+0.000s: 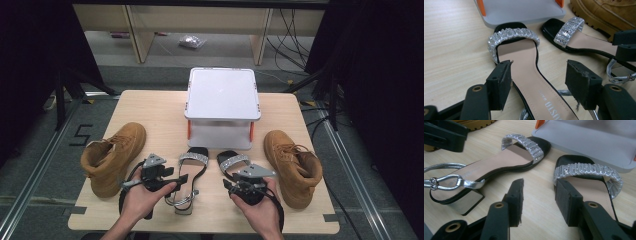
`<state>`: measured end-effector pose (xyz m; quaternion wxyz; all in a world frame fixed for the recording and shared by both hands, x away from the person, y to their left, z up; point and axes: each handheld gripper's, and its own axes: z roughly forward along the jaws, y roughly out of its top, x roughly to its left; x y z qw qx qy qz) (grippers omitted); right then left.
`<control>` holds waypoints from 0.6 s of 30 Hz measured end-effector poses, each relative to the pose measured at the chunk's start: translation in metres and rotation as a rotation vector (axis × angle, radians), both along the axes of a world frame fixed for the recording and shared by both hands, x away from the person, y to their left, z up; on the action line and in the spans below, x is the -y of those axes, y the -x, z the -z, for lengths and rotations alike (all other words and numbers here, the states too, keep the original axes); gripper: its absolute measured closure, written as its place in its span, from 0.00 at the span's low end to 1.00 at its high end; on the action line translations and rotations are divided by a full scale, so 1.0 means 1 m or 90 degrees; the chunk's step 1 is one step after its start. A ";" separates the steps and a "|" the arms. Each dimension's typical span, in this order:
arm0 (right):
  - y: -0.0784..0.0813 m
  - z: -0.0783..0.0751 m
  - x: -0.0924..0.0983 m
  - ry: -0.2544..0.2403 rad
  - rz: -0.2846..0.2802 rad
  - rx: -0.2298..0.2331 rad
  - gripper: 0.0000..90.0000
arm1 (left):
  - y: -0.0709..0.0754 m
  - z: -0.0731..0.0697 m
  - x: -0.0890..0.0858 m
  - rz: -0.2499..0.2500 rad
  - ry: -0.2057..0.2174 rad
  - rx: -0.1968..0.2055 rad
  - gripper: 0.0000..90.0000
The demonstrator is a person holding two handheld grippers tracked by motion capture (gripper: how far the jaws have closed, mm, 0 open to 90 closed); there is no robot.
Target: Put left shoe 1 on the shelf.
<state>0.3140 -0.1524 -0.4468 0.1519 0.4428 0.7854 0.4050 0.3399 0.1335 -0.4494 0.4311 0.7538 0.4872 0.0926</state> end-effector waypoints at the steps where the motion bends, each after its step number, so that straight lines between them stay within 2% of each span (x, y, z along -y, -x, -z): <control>1: -0.002 0.000 0.000 0.001 -0.002 0.008 0.64 | -0.004 0.000 0.003 -0.002 -0.015 -0.016 0.40; 2: -0.002 0.000 0.000 0.001 -0.002 0.008 0.64 | -0.004 0.000 0.003 -0.002 -0.015 -0.016 0.40; 3: -0.002 -0.002 0.000 0.004 -0.003 -0.005 0.63 | -0.008 -0.002 0.004 0.007 -0.045 -0.023 0.40; 4: -0.003 -0.002 0.000 0.005 -0.007 -0.004 0.62 | -0.009 -0.002 0.005 0.001 -0.057 -0.025 0.40; 5: -0.003 -0.003 0.000 0.007 -0.009 -0.002 0.62 | -0.012 -0.003 0.006 0.010 -0.066 -0.032 0.40; 6: -0.002 -0.002 -0.002 -0.013 0.000 -0.016 0.62 | -0.014 -0.003 0.007 0.013 -0.073 -0.041 0.40; 8: -0.004 -0.003 0.000 -0.004 -0.010 -0.009 0.61 | -0.018 -0.003 0.012 0.005 -0.077 -0.053 0.39; 13: -0.004 -0.002 -0.001 0.000 -0.006 -0.023 0.60 | -0.026 0.005 0.021 -0.014 -0.088 -0.080 0.38; 15: -0.005 -0.001 -0.002 -0.012 -0.013 -0.022 0.60 | -0.030 0.009 0.022 -0.007 -0.095 -0.099 0.37; 16: -0.005 -0.001 -0.002 -0.012 -0.013 -0.022 0.60 | -0.030 0.009 0.022 -0.007 -0.095 -0.099 0.37; 17: -0.006 -0.001 -0.002 -0.005 -0.023 -0.017 0.60 | -0.032 0.010 0.023 0.003 -0.090 -0.128 0.37; 18: -0.006 -0.001 -0.002 -0.005 -0.023 -0.017 0.60 | -0.032 0.010 0.023 0.003 -0.090 -0.128 0.37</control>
